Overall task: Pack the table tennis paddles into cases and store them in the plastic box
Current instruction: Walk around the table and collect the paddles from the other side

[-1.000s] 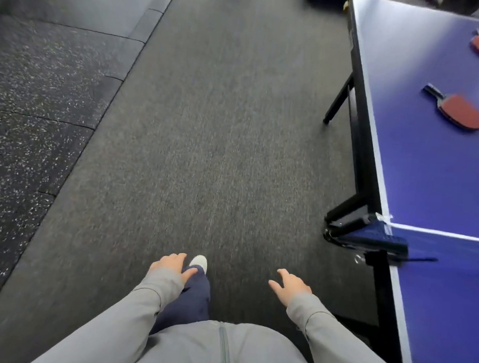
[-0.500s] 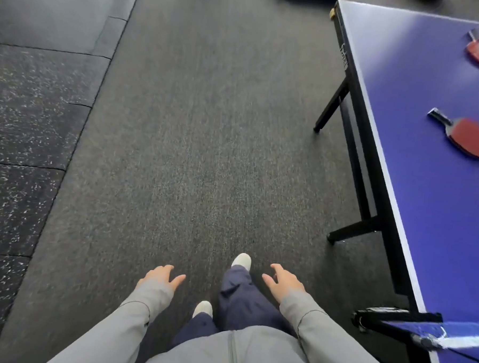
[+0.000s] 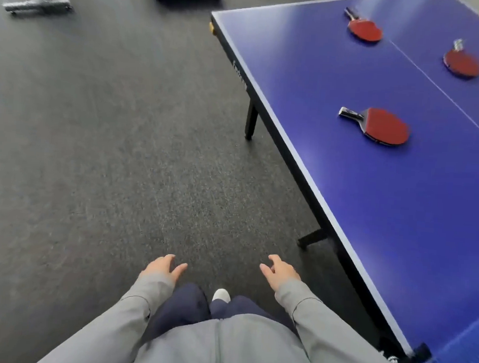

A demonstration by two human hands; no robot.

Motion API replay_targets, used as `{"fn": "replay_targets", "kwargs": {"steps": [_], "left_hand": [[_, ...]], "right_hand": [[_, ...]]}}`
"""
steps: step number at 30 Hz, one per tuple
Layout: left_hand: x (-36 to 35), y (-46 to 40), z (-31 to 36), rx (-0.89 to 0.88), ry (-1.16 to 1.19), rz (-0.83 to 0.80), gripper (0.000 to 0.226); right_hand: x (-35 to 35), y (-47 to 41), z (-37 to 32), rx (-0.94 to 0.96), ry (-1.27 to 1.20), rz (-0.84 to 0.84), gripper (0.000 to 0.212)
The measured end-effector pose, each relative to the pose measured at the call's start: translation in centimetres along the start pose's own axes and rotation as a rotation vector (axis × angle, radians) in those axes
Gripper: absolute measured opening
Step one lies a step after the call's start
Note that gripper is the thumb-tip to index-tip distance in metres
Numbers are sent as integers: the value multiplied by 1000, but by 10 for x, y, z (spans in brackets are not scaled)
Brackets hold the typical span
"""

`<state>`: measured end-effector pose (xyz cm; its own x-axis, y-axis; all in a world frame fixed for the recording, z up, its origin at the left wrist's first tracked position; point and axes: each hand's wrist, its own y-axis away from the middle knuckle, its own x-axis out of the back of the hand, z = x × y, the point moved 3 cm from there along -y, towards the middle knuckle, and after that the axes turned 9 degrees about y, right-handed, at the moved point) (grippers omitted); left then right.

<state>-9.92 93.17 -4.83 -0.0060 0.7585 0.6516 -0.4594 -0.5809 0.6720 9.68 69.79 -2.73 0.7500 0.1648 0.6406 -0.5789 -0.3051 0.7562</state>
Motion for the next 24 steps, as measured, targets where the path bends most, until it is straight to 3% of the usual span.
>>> {"fn": "replay_targets", "kwargs": {"steps": [13, 19, 24], "left_hand": [[60, -167, 217, -459, -324, -292, 58], [68, -188, 340, -776, -378, -341, 56], [50, -190, 438, -908, -415, -400, 57]], "right_hand": [[90, -55, -1, -402, -482, 124, 50], [139, -61, 4, -519, -627, 278, 47], [170, -64, 40, -632, -780, 419, 45]]}}
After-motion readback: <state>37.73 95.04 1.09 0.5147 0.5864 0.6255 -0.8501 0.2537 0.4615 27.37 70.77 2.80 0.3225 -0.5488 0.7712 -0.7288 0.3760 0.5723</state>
